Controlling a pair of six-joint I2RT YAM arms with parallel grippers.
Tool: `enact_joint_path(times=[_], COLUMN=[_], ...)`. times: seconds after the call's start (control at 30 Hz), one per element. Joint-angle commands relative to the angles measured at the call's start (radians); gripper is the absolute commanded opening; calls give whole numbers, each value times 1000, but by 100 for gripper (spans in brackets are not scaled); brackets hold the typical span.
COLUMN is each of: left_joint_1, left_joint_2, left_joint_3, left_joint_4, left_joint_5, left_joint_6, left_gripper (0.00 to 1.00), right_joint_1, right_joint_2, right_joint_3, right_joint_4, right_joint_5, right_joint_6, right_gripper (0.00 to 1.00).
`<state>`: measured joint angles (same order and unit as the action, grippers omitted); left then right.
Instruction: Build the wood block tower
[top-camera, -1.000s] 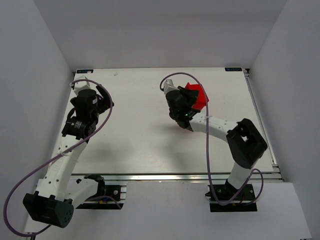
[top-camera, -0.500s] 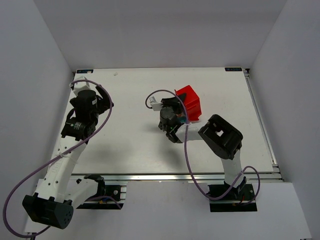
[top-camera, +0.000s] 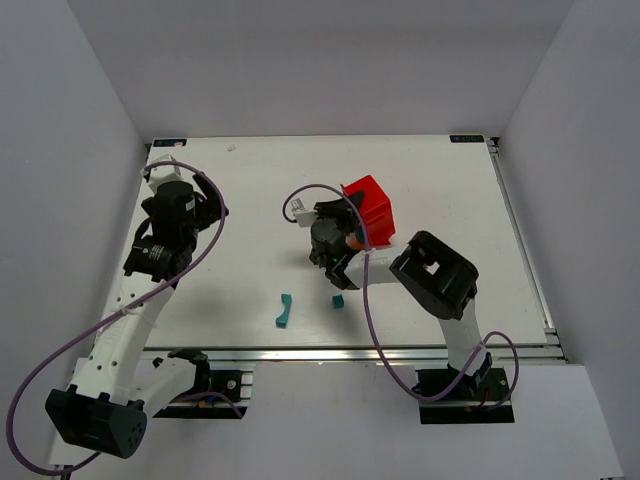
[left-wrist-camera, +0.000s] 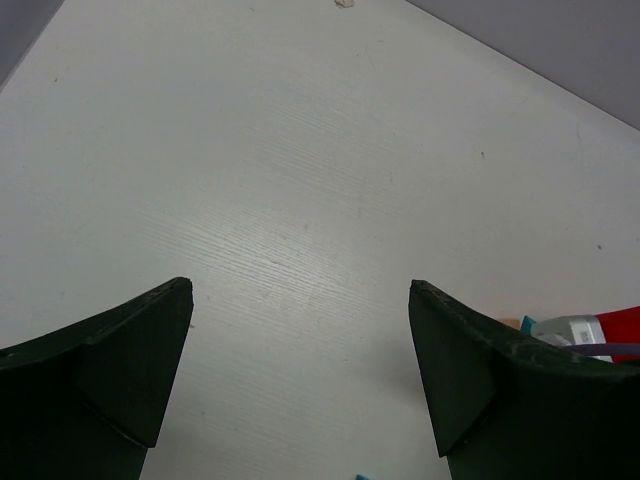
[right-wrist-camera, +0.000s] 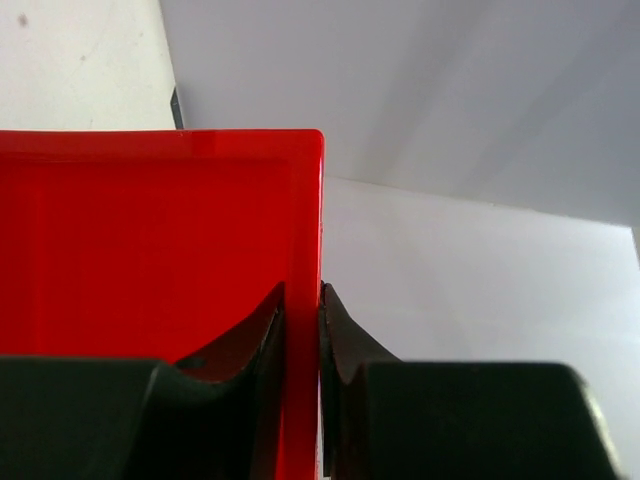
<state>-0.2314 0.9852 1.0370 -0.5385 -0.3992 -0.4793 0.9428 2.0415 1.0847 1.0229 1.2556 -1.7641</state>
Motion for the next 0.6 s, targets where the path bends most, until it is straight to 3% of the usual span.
enact_joint_path(times=[0.0, 0.17, 0.23, 0.3, 0.33, 0.37, 0.4, 0.43, 0.47, 0.5, 0.53, 0.57], left_joint_1=[-6, -5, -5, -5, -6, -5, -5, -5, -5, -3, -2, 0], left_joint_2=[-11, 4, 16, 32, 38, 44, 58, 63, 69, 78, 82, 87], left_joint_3=[-2, 9, 15, 21, 24, 32, 35, 38, 44, 44, 46, 47], left_joint_4=[11, 2, -1, -9, -11, -15, -17, -14, -12, -9, 1, 5], left_joint_5=[11, 19, 22, 23, 31, 36, 40, 46, 60, 71, 83, 104], left_joint_6=[1, 2, 4, 4, 4, 5, 8, 8, 11, 11, 13, 15], left_gripper=[98, 98, 98, 98, 98, 98, 98, 98, 98, 98, 98, 98], right_joint_1=[-13, -100, -171, -228, -290, -320, -352, -416, -468, -537, -606, -616], right_joint_2=[-15, -55, -81, -121, -139, -162, -208, -216, -211, -240, -272, -308], right_joint_3=[72, 156, 178, 193, 199, 202, 262, 361, 495, 565, 502, 419], right_joint_4=[202, 353, 361, 286, 199, -96, -377, -781, -1450, -1503, -1451, -1270], right_joint_5=[41, 70, 96, 123, 126, 117, 32, -107, -368, -812, -876, -869], right_joint_6=[-46, -129, -97, 51, 155, 290, 746, 1092, 1381, 1558, 1560, 1534], right_gripper=[0, 0, 0, 0, 0, 0, 0, 0, 0, 0, 0, 0])
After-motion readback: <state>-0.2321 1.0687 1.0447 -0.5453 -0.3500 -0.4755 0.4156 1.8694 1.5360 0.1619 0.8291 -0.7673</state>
